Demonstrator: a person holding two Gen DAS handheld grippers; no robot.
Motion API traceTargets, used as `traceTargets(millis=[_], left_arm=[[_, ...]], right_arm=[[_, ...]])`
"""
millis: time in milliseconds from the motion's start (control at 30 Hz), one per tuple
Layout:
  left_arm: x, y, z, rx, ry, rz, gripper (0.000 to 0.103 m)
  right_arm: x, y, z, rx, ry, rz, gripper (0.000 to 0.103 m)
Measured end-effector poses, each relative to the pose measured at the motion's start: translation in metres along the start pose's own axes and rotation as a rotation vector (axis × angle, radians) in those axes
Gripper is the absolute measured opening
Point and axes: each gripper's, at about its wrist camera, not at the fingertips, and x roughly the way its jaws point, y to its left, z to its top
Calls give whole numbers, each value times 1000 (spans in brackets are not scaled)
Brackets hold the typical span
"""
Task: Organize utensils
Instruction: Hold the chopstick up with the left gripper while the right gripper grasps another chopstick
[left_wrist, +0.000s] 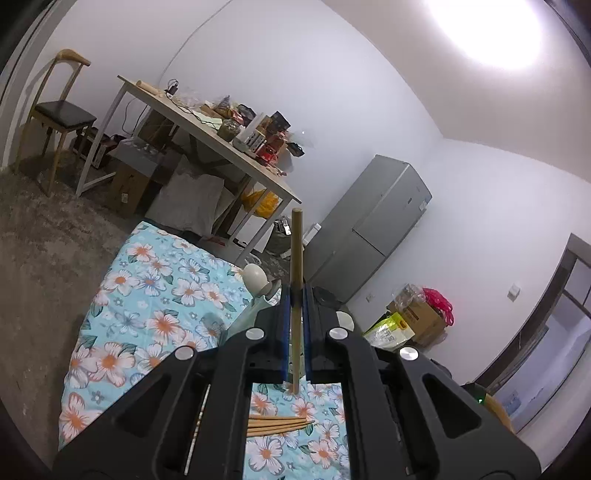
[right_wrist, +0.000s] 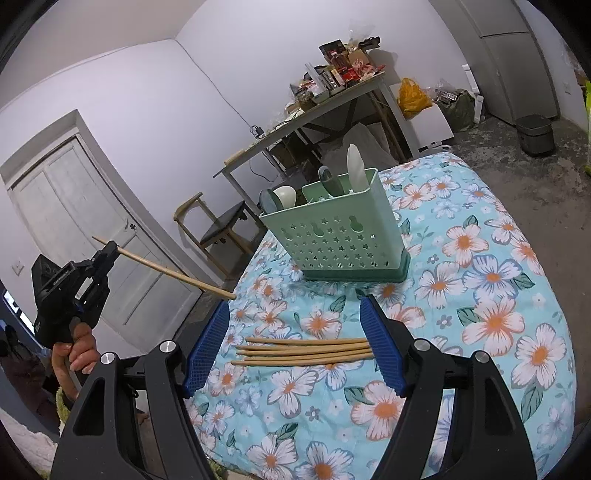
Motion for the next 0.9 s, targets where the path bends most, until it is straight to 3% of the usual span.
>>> traceTargets(millis=[367, 600, 900], left_arm=[[-25, 10, 7, -65, -42, -29, 5], [-45, 16, 17, -62, -112, 6, 5], [-47, 37, 13, -98, -120, 51, 5]], right_arm=[[-2, 8, -4, -6, 3, 6, 71], [2, 15, -9, -11, 19, 29, 71], [34, 34, -33, -40, 153, 39, 71]])
